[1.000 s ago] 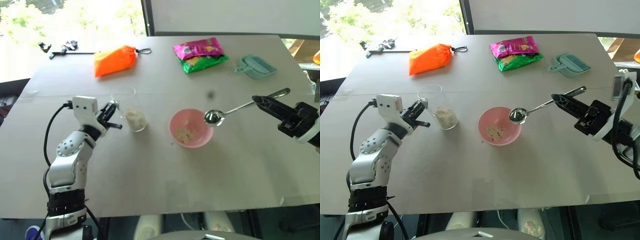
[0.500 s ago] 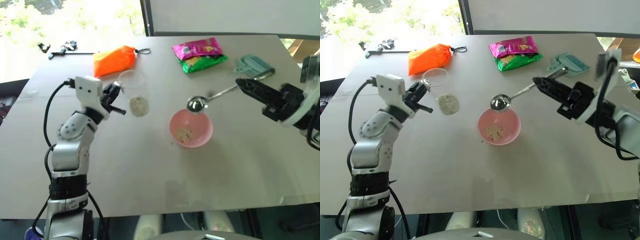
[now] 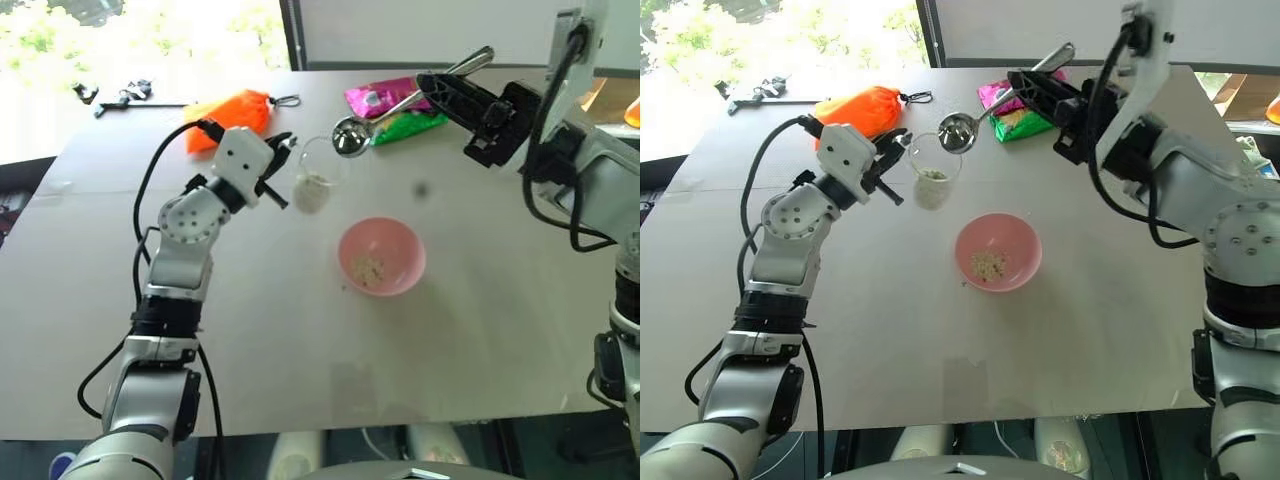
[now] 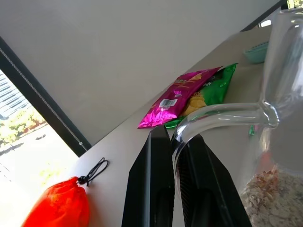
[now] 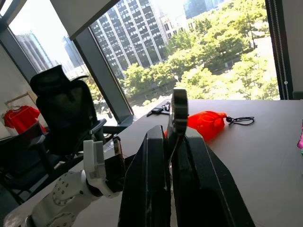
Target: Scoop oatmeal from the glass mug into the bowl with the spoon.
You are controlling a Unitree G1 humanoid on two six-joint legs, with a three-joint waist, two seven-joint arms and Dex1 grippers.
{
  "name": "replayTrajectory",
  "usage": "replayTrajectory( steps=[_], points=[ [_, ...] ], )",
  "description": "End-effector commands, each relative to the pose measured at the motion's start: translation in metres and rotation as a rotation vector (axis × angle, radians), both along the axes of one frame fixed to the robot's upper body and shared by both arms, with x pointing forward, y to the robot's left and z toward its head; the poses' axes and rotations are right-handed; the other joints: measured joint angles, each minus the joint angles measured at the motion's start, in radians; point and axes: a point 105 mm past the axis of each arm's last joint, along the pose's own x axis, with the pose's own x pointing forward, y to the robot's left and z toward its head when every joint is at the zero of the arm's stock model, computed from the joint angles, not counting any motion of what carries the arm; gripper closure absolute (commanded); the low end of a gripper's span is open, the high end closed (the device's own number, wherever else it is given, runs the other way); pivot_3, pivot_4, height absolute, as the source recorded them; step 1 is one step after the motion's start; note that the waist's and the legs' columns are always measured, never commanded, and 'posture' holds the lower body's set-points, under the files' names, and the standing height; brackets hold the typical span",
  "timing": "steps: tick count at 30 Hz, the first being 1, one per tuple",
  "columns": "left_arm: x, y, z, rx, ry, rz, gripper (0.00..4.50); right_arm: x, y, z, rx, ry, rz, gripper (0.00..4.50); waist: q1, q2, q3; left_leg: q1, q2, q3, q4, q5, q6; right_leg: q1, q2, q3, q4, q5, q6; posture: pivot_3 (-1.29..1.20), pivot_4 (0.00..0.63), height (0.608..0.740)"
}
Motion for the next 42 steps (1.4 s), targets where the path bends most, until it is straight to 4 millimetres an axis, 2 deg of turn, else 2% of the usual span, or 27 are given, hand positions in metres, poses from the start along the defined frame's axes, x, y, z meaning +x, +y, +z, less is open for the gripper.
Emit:
replayTrajectory(
  steps=[1,10,14,18,21,28,31,35,42],
  points=[
    [-0.003,-0.006,0.019,-0.01,-0.085,-0.03,4.47,-0.006,0.008,0.007,-0.042,-0.102,-0.004,4.5,-0.002,0.0,0.0,0.0,0.0,0.0,0.0,0.0,0.0,0.0,0.0,0.0,0.0,0.0,0.0,0.0,0.15,0.74],
    [0.002,-0.01,0.017,-0.018,-0.08,-0.028,4.47,-0.007,0.034,-0.011,-0.191,-0.223,0.018,4.5,-0.021,0.0,0.0,0.0,-0.001,-0.002,0.001,0.0,0.0,0.0,0.0,-0.002,0.001,0.0,0.0,0.0,0.15,0.74],
    [0.008,-0.013,0.012,-0.021,-0.075,-0.008,4.47,0.0,0.054,-0.032,-0.33,-0.32,0.038,4.5,-0.024,0.0,0.0,0.0,-0.001,-0.003,0.002,0.0,0.0,0.0,0.0,-0.002,0.002,0.0,0.0,0.0,0.15,0.74],
    [0.01,-0.02,0.014,-0.021,-0.097,-0.008,4.47,0.01,0.065,-0.052,-0.48,-0.437,0.017,4.5,-0.025,0.0,0.0,0.0,-0.001,-0.003,0.002,0.0,0.0,0.0,0.0,-0.002,0.002,0.0,0.0,0.0,0.15,0.74],
    [0.009,-0.024,0.011,-0.02,-0.099,-0.015,4.47,0.012,0.072,-0.054,-0.495,-0.488,0.009,4.5,-0.025,0.0,0.0,0.0,-0.001,-0.003,0.002,0.0,0.0,-0.001,0.0,-0.002,0.002,0.0,0.0,0.0,0.15,0.74],
    [0.011,-0.024,0.013,-0.032,-0.099,-0.007,4.47,0.016,0.078,-0.04,-0.506,-0.62,-0.051,4.5,-0.024,0.0,0.0,0.0,-0.001,-0.004,0.003,0.0,0.0,0.0,0.0,-0.003,0.002,0.0,0.0,0.0,0.15,0.74],
    [0.011,-0.025,0.015,-0.041,-0.104,-0.01,4.47,0.015,0.082,-0.042,-0.542,-0.673,-0.056,4.5,-0.024,0.0,0.0,0.0,-0.001,-0.004,0.003,0.0,0.0,-0.001,0.0,-0.004,0.002,0.0,0.0,0.0,0.15,0.74],
    [0.01,-0.026,0.018,-0.06,-0.109,-0.017,4.47,0.016,0.086,-0.054,-0.591,-0.695,-0.041,4.5,-0.025,0.0,0.0,0.0,-0.001,-0.004,0.003,0.0,0.0,0.0,0.0,-0.004,0.002,0.0,0.0,0.0,0.15,0.74],
    [0.008,-0.027,0.02,-0.069,-0.118,-0.025,4.47,0.018,0.086,-0.069,-0.559,-0.525,0.015,4.5,-0.025,0.0,0.0,0.0,-0.001,-0.005,0.003,0.0,0.0,-0.001,0.0,-0.004,0.003,0.0,0.0,0.0,0.15,0.74]
  ],
)
